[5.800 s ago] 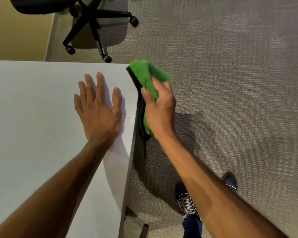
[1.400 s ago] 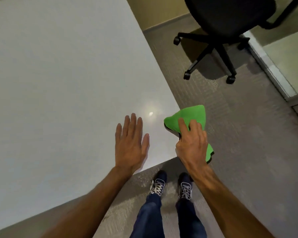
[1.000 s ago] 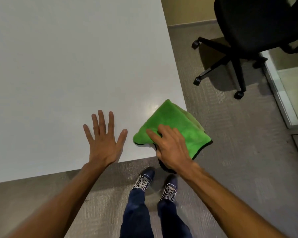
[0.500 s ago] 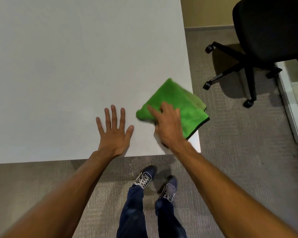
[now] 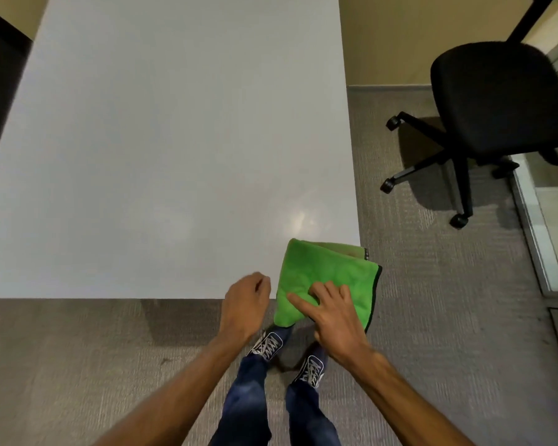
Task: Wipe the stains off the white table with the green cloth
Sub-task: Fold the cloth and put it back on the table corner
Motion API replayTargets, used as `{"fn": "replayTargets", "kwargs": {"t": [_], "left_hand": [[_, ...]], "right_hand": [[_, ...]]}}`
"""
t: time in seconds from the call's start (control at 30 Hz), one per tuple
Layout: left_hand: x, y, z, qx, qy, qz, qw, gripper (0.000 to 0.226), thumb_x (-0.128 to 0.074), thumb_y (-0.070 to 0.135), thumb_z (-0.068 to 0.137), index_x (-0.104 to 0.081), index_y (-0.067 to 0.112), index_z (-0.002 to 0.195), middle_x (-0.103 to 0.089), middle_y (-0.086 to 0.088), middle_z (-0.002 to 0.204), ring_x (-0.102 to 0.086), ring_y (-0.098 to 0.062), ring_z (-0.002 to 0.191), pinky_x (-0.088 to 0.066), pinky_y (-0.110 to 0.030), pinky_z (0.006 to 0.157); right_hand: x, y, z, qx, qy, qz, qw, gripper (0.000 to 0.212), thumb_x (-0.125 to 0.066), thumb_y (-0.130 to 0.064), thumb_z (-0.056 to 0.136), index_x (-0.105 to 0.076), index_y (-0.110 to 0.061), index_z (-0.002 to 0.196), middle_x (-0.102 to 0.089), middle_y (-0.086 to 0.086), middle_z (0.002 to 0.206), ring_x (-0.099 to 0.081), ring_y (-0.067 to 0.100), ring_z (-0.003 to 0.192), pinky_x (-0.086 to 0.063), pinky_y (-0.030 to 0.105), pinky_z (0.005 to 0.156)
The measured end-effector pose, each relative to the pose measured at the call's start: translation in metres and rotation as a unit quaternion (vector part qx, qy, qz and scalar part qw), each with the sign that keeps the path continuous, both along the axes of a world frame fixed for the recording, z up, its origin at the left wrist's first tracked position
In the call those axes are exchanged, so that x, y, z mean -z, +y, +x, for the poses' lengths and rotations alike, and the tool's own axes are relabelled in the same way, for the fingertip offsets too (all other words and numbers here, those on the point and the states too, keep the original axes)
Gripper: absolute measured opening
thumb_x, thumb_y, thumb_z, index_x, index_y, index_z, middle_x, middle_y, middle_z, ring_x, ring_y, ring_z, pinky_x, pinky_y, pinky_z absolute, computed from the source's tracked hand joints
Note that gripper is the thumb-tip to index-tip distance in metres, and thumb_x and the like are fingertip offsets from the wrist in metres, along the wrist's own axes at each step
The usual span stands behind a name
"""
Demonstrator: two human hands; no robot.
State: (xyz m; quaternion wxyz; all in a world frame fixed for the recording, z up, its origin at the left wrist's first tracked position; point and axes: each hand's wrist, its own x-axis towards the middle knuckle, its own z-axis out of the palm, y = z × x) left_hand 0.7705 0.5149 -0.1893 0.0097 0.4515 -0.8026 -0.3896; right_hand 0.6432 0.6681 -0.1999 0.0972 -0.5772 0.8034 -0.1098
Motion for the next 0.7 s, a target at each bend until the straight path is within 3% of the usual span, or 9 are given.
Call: {"fn": "replayTargets", "kwargs": {"t": [0.07, 0.17, 0.23, 0.37, 0.43, 0.5, 0.6, 0.7], "left_hand": [[-0.005, 0.011, -0.005, -0.114, -0.002, 0.157, 0.981, 0.040, -0.050, 0.037, 0.102, -0.069, 0.009, 0.081, -0.071, -0.008, 0.072, -0.067, -0.019, 0.063, -0.058, -0.042, 0.068], [-0.012, 0.013, -0.010, -0.236, 0.065, 0.373, 0.895, 0.042, -0.049, 0.045, 0.101, -0.072, 0.010, 0.101, -0.078, -0.011, 0.086, -0.076, -0.026, 0.077, -0.061, -0.035, 0.067], [-0.012, 0.005, -0.010, -0.247, 0.120, 0.436, 0.857, 0.040, -0.048, 0.046, 0.101, -0.070, 0.014, 0.108, -0.078, -0.011, 0.096, -0.076, -0.029, 0.086, -0.060, -0.031, 0.066], [-0.010, -0.018, -0.011, -0.241, 0.143, 0.390, 0.877, 0.025, -0.065, 0.029, 0.095, -0.071, 0.006, 0.104, -0.078, -0.012, 0.096, -0.076, -0.025, 0.084, -0.059, -0.025, 0.064], [-0.006, -0.027, -0.011, -0.220, 0.124, 0.353, 0.901, 0.017, -0.069, 0.023, 0.092, -0.072, 0.008, 0.101, -0.077, -0.014, 0.094, -0.076, -0.025, 0.082, -0.060, -0.030, 0.068], [-0.003, -0.033, -0.011, -0.192, 0.101, 0.310, 0.926, 0.015, -0.070, 0.027, 0.091, -0.073, 0.014, 0.097, -0.077, -0.011, 0.093, -0.075, -0.025, 0.084, -0.061, -0.035, 0.074], [0.000, -0.039, -0.010, -0.165, 0.074, 0.252, 0.951, 0.019, -0.071, 0.037, 0.090, -0.073, 0.018, 0.092, -0.076, -0.005, 0.089, -0.073, -0.024, 0.086, -0.061, -0.038, 0.076], [0.002, -0.038, -0.009, -0.149, 0.029, 0.178, 0.972, 0.031, -0.066, 0.044, 0.092, -0.070, 0.014, 0.082, -0.074, -0.007, 0.081, -0.071, -0.028, 0.083, -0.059, -0.046, 0.079]], "right_hand": [[-0.004, -0.005, -0.001, 0.044, -0.005, -0.015, 0.999, 0.082, -0.087, 0.001, 0.054, -0.070, -0.029, 0.128, -0.064, 0.004, 0.096, -0.061, 0.022, 0.083, -0.047, 0.038, 0.066], [-0.012, -0.024, 0.004, 0.112, -0.054, -0.050, 0.991, 0.080, -0.084, 0.011, 0.055, -0.071, -0.019, 0.128, -0.065, 0.008, 0.096, -0.062, 0.026, 0.083, -0.047, 0.037, 0.065], [-0.018, -0.037, 0.008, 0.141, -0.116, -0.071, 0.981, 0.073, -0.075, 0.018, 0.061, -0.071, -0.011, 0.127, -0.066, 0.012, 0.096, -0.063, 0.031, 0.084, -0.049, 0.039, 0.067], [-0.023, -0.047, 0.008, 0.140, -0.204, -0.043, 0.968, 0.046, -0.062, 0.003, 0.092, -0.063, -0.007, 0.137, -0.068, 0.015, 0.113, -0.062, 0.034, 0.103, -0.047, 0.043, 0.086], [-0.023, -0.041, 0.004, 0.149, -0.229, -0.044, 0.961, 0.039, -0.060, -0.010, 0.099, -0.062, -0.009, 0.139, -0.068, 0.012, 0.124, -0.061, 0.030, 0.115, -0.044, 0.041, 0.097], [-0.024, -0.031, -0.002, 0.184, -0.233, -0.056, 0.953, 0.034, -0.061, -0.018, 0.102, -0.065, -0.010, 0.134, -0.069, 0.009, 0.126, -0.061, 0.026, 0.117, -0.043, 0.040, 0.101], [-0.019, -0.015, -0.018, 0.299, -0.197, -0.088, 0.929, 0.027, -0.065, -0.013, 0.099, -0.070, -0.008, 0.124, -0.069, 0.010, 0.118, -0.062, 0.027, 0.109, -0.047, 0.046, 0.099], [-0.016, -0.001, -0.037, 0.411, -0.167, -0.054, 0.895, 0.033, -0.066, -0.015, 0.097, -0.065, -0.011, 0.130, -0.063, 0.007, 0.121, -0.057, 0.026, 0.113, -0.043, 0.047, 0.103]]}}
